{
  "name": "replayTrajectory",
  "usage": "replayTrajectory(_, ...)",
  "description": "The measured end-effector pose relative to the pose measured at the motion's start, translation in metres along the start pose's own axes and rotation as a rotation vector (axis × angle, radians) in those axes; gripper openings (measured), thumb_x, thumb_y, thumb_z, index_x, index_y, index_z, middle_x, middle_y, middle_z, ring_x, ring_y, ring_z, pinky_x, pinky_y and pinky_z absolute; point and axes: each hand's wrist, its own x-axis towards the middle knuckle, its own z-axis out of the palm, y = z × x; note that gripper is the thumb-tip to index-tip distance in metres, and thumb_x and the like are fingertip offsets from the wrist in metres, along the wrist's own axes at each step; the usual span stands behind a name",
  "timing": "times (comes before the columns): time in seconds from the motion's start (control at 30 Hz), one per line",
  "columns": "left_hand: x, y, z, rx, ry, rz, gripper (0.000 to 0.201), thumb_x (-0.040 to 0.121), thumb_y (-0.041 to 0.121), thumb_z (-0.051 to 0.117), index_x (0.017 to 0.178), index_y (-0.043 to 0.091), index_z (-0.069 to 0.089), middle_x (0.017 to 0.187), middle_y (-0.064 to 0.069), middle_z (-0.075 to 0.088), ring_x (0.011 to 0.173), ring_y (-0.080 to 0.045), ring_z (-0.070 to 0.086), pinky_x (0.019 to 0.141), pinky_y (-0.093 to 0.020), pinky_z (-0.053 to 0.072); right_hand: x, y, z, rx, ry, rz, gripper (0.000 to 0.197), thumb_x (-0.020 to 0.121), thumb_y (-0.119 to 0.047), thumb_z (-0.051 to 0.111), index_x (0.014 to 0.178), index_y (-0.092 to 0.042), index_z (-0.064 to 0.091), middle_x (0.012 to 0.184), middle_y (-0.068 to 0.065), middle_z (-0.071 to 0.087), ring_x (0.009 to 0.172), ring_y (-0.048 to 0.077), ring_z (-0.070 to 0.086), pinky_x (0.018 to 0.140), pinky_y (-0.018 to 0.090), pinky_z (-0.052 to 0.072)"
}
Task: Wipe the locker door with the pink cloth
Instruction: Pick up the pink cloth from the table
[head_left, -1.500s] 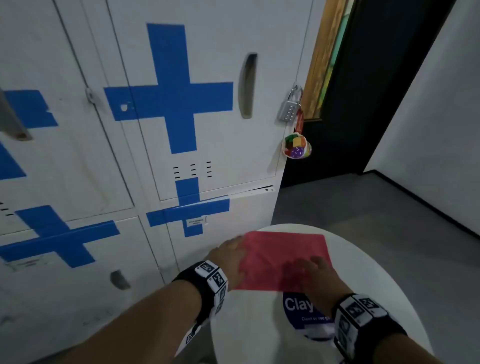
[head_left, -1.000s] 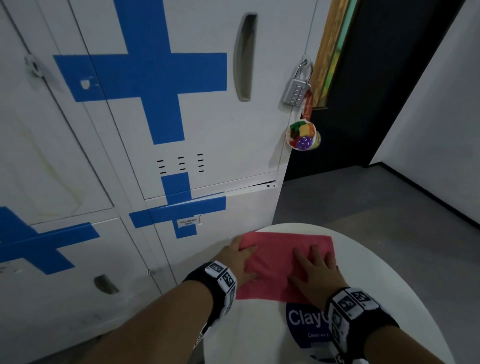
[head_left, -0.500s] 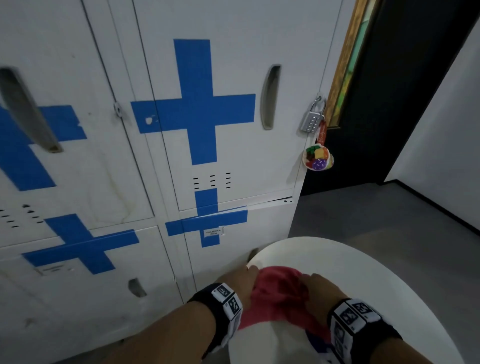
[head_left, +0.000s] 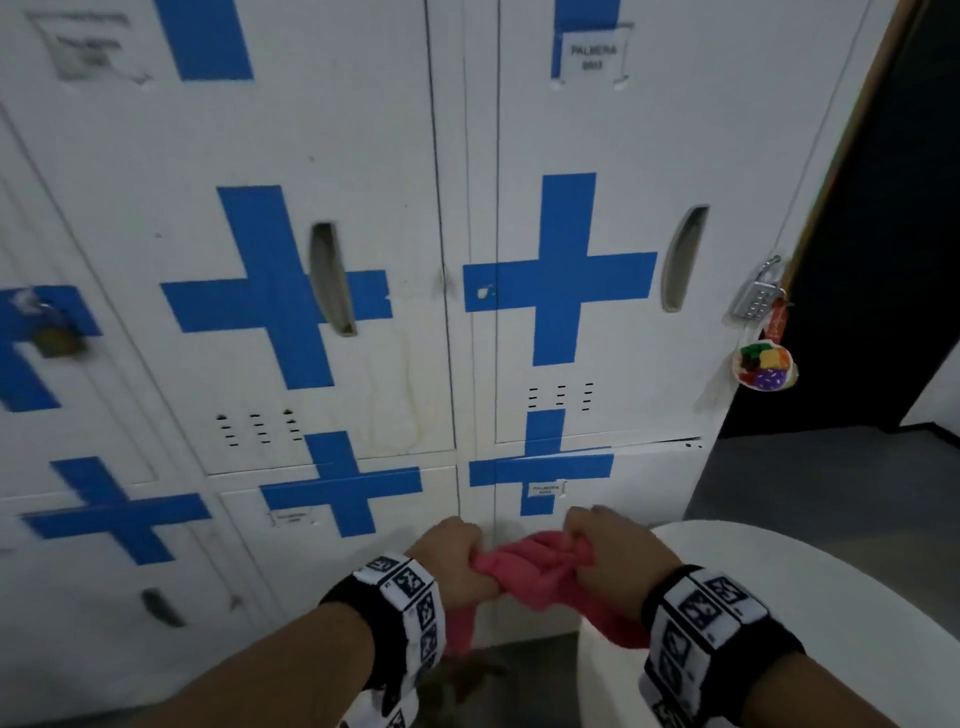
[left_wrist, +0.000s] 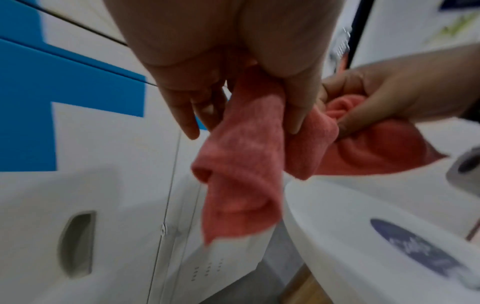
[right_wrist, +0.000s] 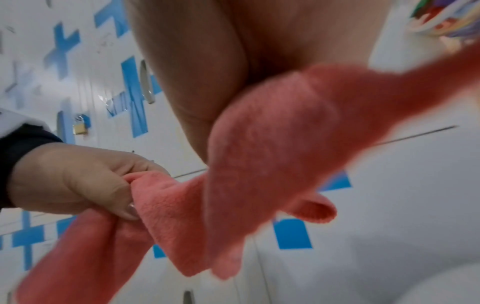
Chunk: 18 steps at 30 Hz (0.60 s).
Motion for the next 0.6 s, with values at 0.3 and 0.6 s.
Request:
replayTrajectory(0.3, -0.06, -0.047, -0.074, -0.243, -0.102, -0.052, 0.052, 0.064, 0.041, 0.082, 0.098, 0.029, 0.045, 0.097, 0.011, 0.06, 0.088, -0.007, 0.058, 0.078, -0.026, 0.051, 0.026, -0.099, -0.029, 0.257, 0.16, -0.212, 0.02, 0.074, -0.027, 0.067, 0.089, -0.022, 0.055, 0.094, -0.006, 0.045, 0.081, 0.008, 0.051, 0.077, 0.026, 0.046)
replayTrajectory(0.6, -0.102, -0.064, -0.118, -0.504, -0.221, 0.035, 0.06, 0.074, 0.062, 0.064, 0.124, 0.029, 0.053, 0.124, 0.012, 0.059, 0.116, -0.004, 0.054, 0.104, -0.029, 0.04, 0.028, -0.187, -0.061, 0.348, 0.109, -0.502, 0.031, 0.072, 0.004, 0.048, 0.087, -0.02, 0.061, 0.092, -0.01, 0.051, 0.083, 0.0, 0.051, 0.072, 0.01, 0.038)
